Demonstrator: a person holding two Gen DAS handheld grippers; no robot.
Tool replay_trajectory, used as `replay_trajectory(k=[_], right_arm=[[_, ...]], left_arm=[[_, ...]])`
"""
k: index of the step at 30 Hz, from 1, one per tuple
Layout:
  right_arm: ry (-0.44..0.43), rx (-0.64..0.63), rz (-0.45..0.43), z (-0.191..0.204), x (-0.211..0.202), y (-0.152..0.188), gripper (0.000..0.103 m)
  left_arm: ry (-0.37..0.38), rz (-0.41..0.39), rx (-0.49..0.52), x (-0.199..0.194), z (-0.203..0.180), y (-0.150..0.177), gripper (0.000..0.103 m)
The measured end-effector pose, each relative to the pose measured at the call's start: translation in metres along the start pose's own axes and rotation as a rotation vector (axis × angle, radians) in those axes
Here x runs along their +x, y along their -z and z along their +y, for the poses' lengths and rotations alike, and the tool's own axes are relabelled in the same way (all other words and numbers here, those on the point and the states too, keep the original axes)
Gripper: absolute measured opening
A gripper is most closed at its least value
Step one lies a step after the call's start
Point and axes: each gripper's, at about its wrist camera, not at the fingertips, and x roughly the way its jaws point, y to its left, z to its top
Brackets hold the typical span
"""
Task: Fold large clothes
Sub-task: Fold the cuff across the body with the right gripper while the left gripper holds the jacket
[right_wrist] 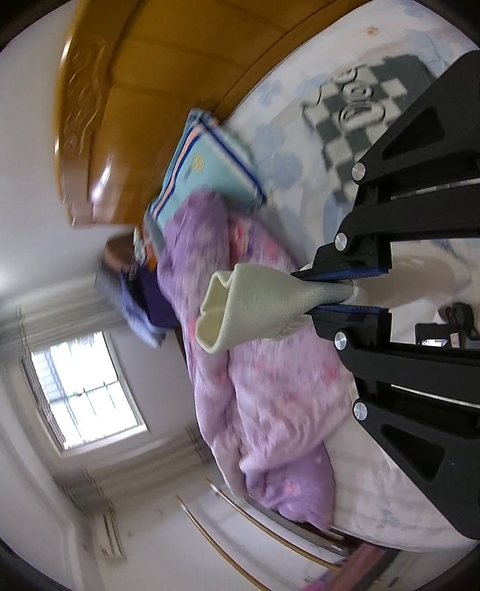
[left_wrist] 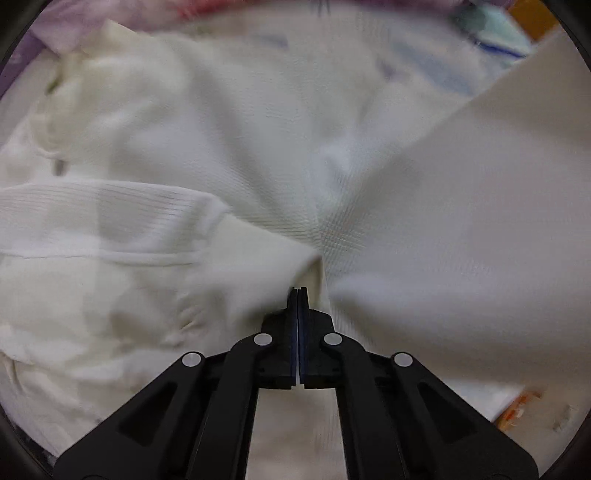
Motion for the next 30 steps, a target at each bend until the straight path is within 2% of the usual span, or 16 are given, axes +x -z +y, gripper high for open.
replay_trajectory(k=[4, 10, 13, 16, 19, 26, 28, 29, 30], right_arm=[[-0.073, -0.044, 0.059, 0.064, 0.021, 0.013, 0.011], [-0.157, -0.076, 0.167, 0.145, 0.056, 0.047, 0.011], [-0.191, -0.088, 0.233, 0.183, 0.072, 0.068, 0.011], [-0.225, -0.099, 0.315, 0.222, 0.097, 0.100, 0.011], [-0.239, -0.105, 0.368, 0.252, 0.111, 0.134, 0.011], [-0.214, -0.123, 0.521, 0.306, 0.166, 0.227, 0.011], [-0.260, -0.136, 0.615, 0.317, 0.185, 0.251, 0.021], [-0.316, -0.111, 0.691, 0.321, 0.196, 0.264, 0.029], [-0.373, -0.061, 0.721, 0.321, 0.201, 0.271, 0.035]], left_arm=[[-0.009, -0.094, -0.050, -0.079, 0.053, 0.015, 0.000], [-0.088, -0.188, -0.163, -0.175, 0.161, 0.033, 0.000], [-0.138, -0.224, -0.217, -0.203, 0.213, 0.035, 0.000], [-0.203, -0.255, -0.263, -0.233, 0.268, 0.055, 0.000], [-0.261, -0.259, -0.300, -0.245, 0.308, 0.068, 0.000], [-0.309, -0.238, -0.360, -0.229, 0.363, 0.086, 0.000], [-0.319, -0.225, -0.370, -0.218, 0.374, 0.090, 0.001], [-0.331, -0.216, -0.376, -0.213, 0.380, 0.093, 0.001], [-0.337, -0.209, -0.382, -0.208, 0.385, 0.095, 0.001]])
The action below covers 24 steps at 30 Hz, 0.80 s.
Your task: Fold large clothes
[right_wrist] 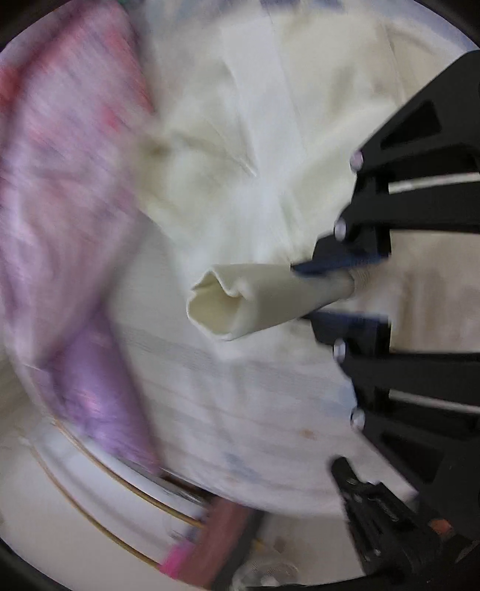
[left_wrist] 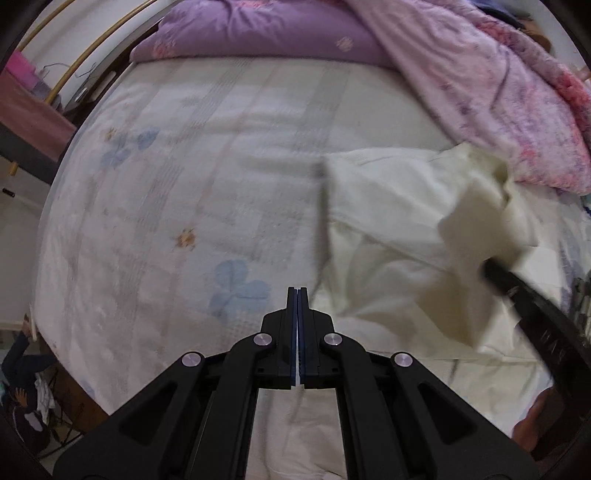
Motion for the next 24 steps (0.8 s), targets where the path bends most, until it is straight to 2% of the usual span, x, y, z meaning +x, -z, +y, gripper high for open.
replay_trajectory(k=[1, 2, 3, 5, 8, 10, 11, 12, 14, 15, 16, 17, 18, 19, 20, 21, 22, 24], right_arm=[[-0.067, 0.027, 0.001, -0.003, 0.003, 0.004, 0.045], [-0.082, 0.029, -0.001, -0.004, 0.002, 0.006, 0.073], [-0.088, 0.024, -0.019, -0.006, -0.003, 0.007, 0.082], [-0.078, 0.010, -0.063, -0.015, -0.019, 0.008, 0.082], [0.009, 0.013, -0.098, -0.045, -0.044, 0.008, 0.082], [0.071, 0.013, -0.108, -0.064, -0.056, 0.009, 0.077], [0.136, 0.014, -0.095, -0.084, -0.062, 0.008, 0.063], [0.181, 0.020, -0.074, -0.096, -0.061, 0.007, 0.043], [0.291, 0.082, -0.016, -0.136, -0.061, 0.008, 0.023], [0.304, 0.122, -0.012, -0.157, -0.061, 0.011, 0.018], [0.310, 0.148, -0.022, -0.175, -0.058, 0.014, 0.017], [0.357, 0.167, 0.000, -0.197, -0.047, 0.016, 0.017], [0.426, 0.181, 0.063, -0.215, -0.031, 0.017, 0.014], [0.465, 0.216, 0.134, -0.243, -0.008, 0.021, 0.006], [0.442, 0.243, 0.141, -0.256, 0.001, 0.023, 0.000], [0.403, 0.275, 0.141, -0.264, -0.001, 0.023, 0.000], [0.388, 0.296, 0.156, -0.265, -0.008, 0.021, 0.000], [0.427, 0.267, 0.172, -0.258, -0.035, 0.028, 0.000]], left_arm=[[0.000, 0.006, -0.005, 0.004, 0.002, 0.002, 0.001], [0.005, 0.018, -0.012, 0.010, 0.004, 0.004, 0.001], [0.006, 0.025, -0.015, 0.014, 0.004, 0.007, 0.001], [0.003, 0.037, -0.007, 0.020, -0.002, 0.009, 0.001], [0.034, 0.043, 0.017, 0.026, -0.021, 0.010, 0.001], [0.058, 0.044, 0.040, 0.031, -0.040, 0.009, 0.001], [0.073, 0.046, 0.055, 0.036, -0.052, 0.009, 0.001], [0.088, 0.056, 0.069, 0.043, -0.064, 0.009, 0.001], [0.111, 0.091, 0.099, 0.059, -0.089, 0.010, 0.001], [0.117, 0.116, 0.124, 0.070, -0.104, 0.011, 0.001], [0.122, 0.147, 0.156, 0.083, -0.121, 0.012, 0.001], [0.132, 0.168, 0.172, 0.094, -0.133, 0.012, 0.001], [0.153, 0.189, 0.172, 0.110, -0.146, 0.012, 0.001], [0.166, 0.226, 0.170, 0.130, -0.158, 0.013, 0.001], [0.153, 0.267, 0.175, 0.147, -0.166, 0.015, 0.001], [0.118, 0.290, 0.189, 0.162, -0.173, 0.019, 0.001], [0.100, 0.268, 0.212, 0.160, -0.176, 0.021, 0.001], [0.095, 0.251, 0.233, 0.150, -0.175, 0.029, 0.001]])
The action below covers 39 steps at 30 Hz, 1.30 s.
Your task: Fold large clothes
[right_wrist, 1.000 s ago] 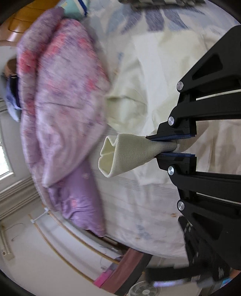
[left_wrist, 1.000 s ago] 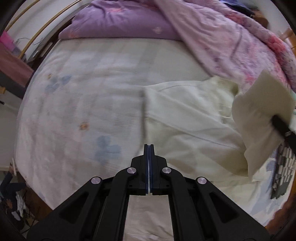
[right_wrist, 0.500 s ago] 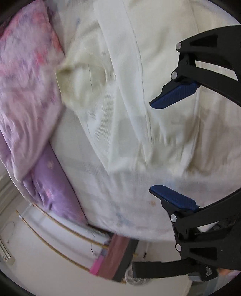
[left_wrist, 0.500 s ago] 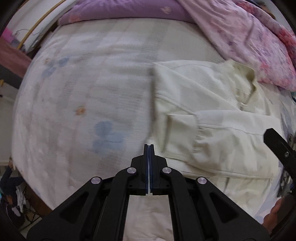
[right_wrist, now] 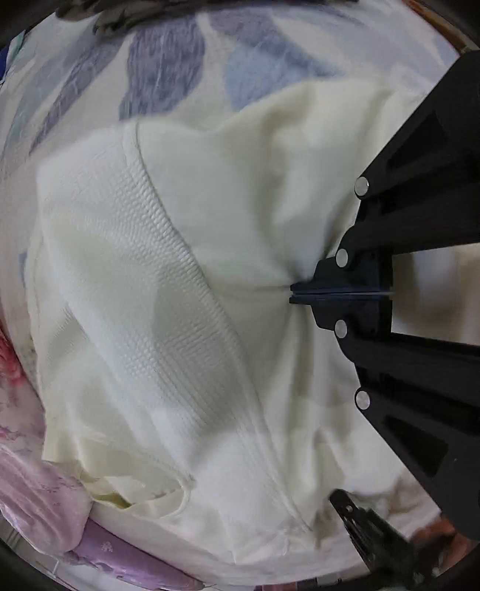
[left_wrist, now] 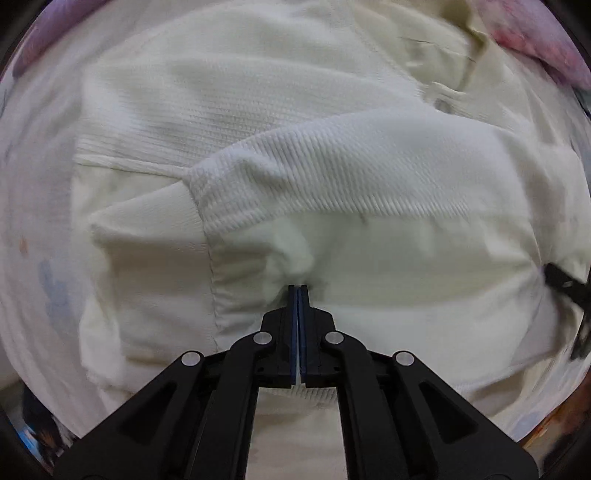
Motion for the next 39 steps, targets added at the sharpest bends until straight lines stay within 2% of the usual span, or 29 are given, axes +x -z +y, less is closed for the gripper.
replay_trajectory(k=[3, 4, 5, 6, 7, 8, 10, 12, 14, 16, 18, 20, 21, 22, 24, 25, 27, 29, 30, 31, 32, 33, 35, 36, 37, 39], right_arm=[[0.162, -0.023, -0.018, -0.025, -0.007, 0.022, 0.000], [0.161, 0.010, -0.010, -0.040, 0.003, 0.027, 0.000], [0.064, 0.077, -0.030, -0.060, 0.019, 0.030, 0.000], [0.029, 0.106, -0.036, -0.067, 0.021, 0.030, 0.000], [0.017, 0.129, -0.005, -0.069, 0.019, 0.025, 0.000], [0.026, 0.132, 0.021, -0.068, 0.012, 0.020, 0.000], [0.028, 0.108, -0.044, -0.066, -0.012, 0.010, 0.003], [0.022, 0.094, -0.101, -0.069, -0.027, -0.009, 0.003], [-0.009, 0.105, -0.089, -0.075, -0.011, -0.040, 0.004], [0.037, 0.117, -0.056, -0.076, 0.018, -0.067, 0.003], [0.067, 0.129, -0.016, -0.073, 0.027, -0.084, 0.002], [0.065, 0.093, -0.126, -0.065, 0.003, -0.096, 0.000], [0.098, 0.069, -0.168, -0.061, -0.006, -0.102, 0.002], [0.096, 0.074, -0.171, -0.060, -0.005, -0.109, 0.003], [0.074, 0.071, -0.061, -0.063, 0.022, -0.118, 0.003], [0.070, 0.063, -0.042, -0.065, 0.033, -0.117, 0.002], [0.064, 0.064, -0.019, -0.065, 0.024, -0.108, 0.002], [-0.023, 0.050, 0.016, -0.065, 0.004, -0.069, 0.003], [-0.031, 0.018, 0.040, -0.063, -0.002, -0.043, 0.003], [-0.015, 0.003, 0.057, -0.063, -0.001, -0.029, 0.003], [0.017, -0.005, 0.101, -0.066, 0.008, 0.000, 0.002], [0.012, 0.008, 0.127, -0.071, 0.017, 0.014, 0.001], [-0.017, 0.099, 0.092, -0.084, 0.013, 0.045, 0.001], [-0.018, 0.129, 0.109, -0.084, 0.006, 0.054, 0.001], [-0.021, 0.132, 0.109, -0.081, 0.000, 0.064, 0.002], [0.025, 0.053, 0.099, -0.075, 0.009, 0.086, 0.001]], left_arm=[[0.029, 0.006, -0.053, 0.000, 0.015, 0.019, 0.001], [0.060, -0.009, -0.073, 0.003, 0.020, 0.021, 0.002], [0.080, -0.013, -0.093, 0.005, 0.024, 0.020, 0.003], [0.100, -0.021, -0.120, 0.006, 0.028, 0.018, 0.003], [0.106, -0.021, -0.130, 0.005, 0.029, 0.017, 0.003], [0.095, -0.015, -0.137, 0.001, 0.030, 0.015, 0.003], [0.019, -0.051, -0.138, -0.016, 0.031, 0.013, 0.003], [0.017, -0.083, -0.144, -0.028, 0.036, 0.006, 0.003], [0.022, -0.105, -0.170, -0.029, 0.044, -0.009, 0.003], [0.028, -0.087, -0.197, -0.010, 0.051, -0.028, 0.004], [0.051, -0.047, -0.220, -0.001, 0.054, -0.042, 0.004], [0.016, -0.071, -0.190, -0.014, 0.050, -0.050, 0.004], [-0.003, -0.097, -0.178, -0.021, 0.048, -0.052, 0.004], [0.004, -0.092, -0.179, -0.020, 0.048, -0.055, 0.004], [0.009, -0.074, -0.193, -0.008, 0.048, -0.058, 0.005], [0.011, -0.080, -0.200, -0.007, 0.046, -0.055, 0.005], [0.003, -0.070, -0.195, -0.011, 0.040, -0.049, 0.004], [-0.004, -0.041, -0.177, -0.017, 0.034, -0.028, 0.004], [-0.003, -0.034, -0.174, -0.017, 0.030, -0.017, 0.004], [-0.004, -0.022, -0.171, -0.016, 0.029, -0.009, 0.004], [-0.004, -0.012, -0.171, -0.014, 0.027, -0.001, 0.004], [0.005, -0.015, -0.174, -0.012, 0.026, 0.005, 0.004], [0.014, -0.021, -0.180, -0.008, 0.025, 0.010, 0.004], [0.006, -0.020, -0.180, -0.012, 0.022, 0.012, 0.004], [-0.002, -0.019, -0.171, -0.016, 0.023, 0.014, 0.005], [-0.008, -0.022, -0.151, -0.024, 0.017, 0.022, 0.008]])
